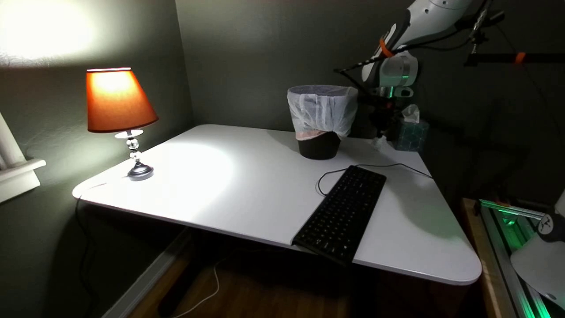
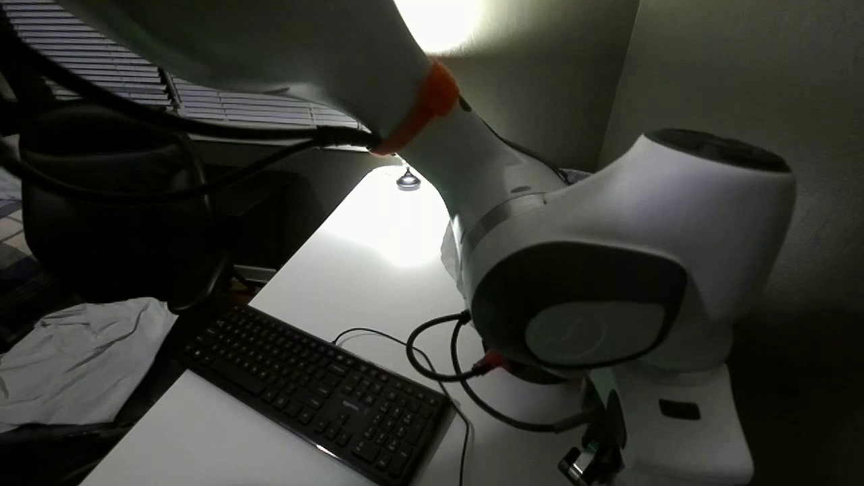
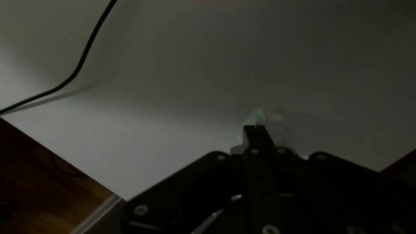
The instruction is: Pick up the bucket then put the white paper into it
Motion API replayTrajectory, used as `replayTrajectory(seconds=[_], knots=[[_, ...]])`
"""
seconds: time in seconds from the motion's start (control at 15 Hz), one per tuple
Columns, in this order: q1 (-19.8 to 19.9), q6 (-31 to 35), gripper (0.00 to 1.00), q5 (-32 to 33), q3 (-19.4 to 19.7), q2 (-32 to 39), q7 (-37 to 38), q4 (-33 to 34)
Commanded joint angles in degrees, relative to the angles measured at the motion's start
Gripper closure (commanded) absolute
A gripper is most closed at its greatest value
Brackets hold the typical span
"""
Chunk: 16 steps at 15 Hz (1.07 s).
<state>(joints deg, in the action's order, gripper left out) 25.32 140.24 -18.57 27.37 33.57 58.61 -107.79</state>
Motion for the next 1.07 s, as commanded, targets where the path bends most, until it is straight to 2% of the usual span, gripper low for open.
replayTrajectory(seconds=[0.0,0.33,0.67,1.0], knots=[[-6.28,4.80,1.00,8.00,4.84,-6.43,5.60,-6.86],[-15.81,10.57,1.00,23.08,13.21,-12.73,14.60,-12.35],[-25.37,13.46,1.00,39.43,22.01,-18.90,24.30,-16.02],[-37.38,11.34,1.00,60.91,32.75,-24.07,33.40,-15.36]])
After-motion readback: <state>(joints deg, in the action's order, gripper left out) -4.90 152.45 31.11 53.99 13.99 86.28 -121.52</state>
